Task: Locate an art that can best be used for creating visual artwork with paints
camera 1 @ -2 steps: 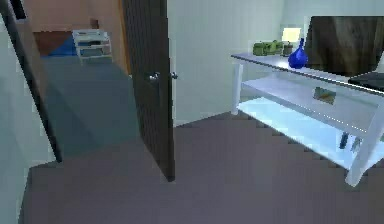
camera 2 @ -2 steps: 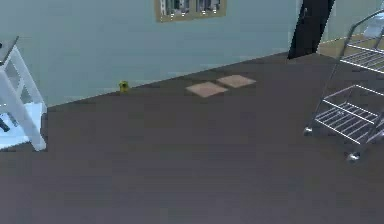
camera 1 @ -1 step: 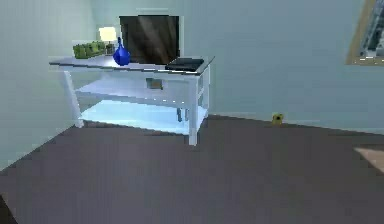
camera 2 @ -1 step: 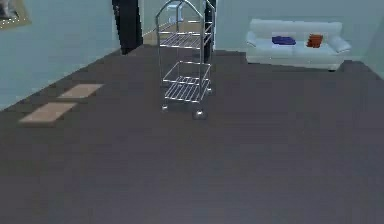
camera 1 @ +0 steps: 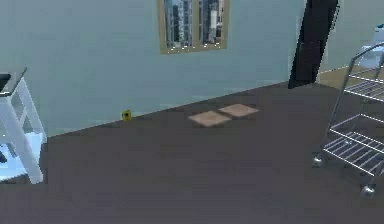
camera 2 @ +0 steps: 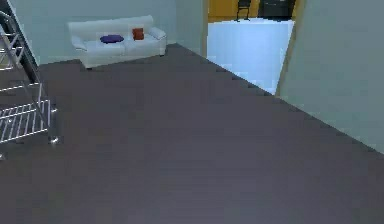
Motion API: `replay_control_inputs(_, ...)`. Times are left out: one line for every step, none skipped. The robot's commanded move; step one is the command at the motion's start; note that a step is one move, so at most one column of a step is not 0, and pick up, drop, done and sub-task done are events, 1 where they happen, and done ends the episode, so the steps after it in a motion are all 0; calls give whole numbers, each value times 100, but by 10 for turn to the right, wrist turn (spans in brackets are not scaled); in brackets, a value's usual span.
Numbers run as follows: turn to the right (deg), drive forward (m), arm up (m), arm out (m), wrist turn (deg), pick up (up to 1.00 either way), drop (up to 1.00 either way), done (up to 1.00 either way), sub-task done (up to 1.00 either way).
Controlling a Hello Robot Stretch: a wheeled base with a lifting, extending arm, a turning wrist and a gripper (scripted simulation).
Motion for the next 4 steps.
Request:
replay_control_inputs(210,0,0,0,0,0,0,0,0)
replay_control_inputs(0,100,0,0,0,0,0,0,0)
replay_control_inputs(0,100,0,0,0,0,0,0,0)
replay_control_inputs(60,0,0,0,0,0,0,0,0)
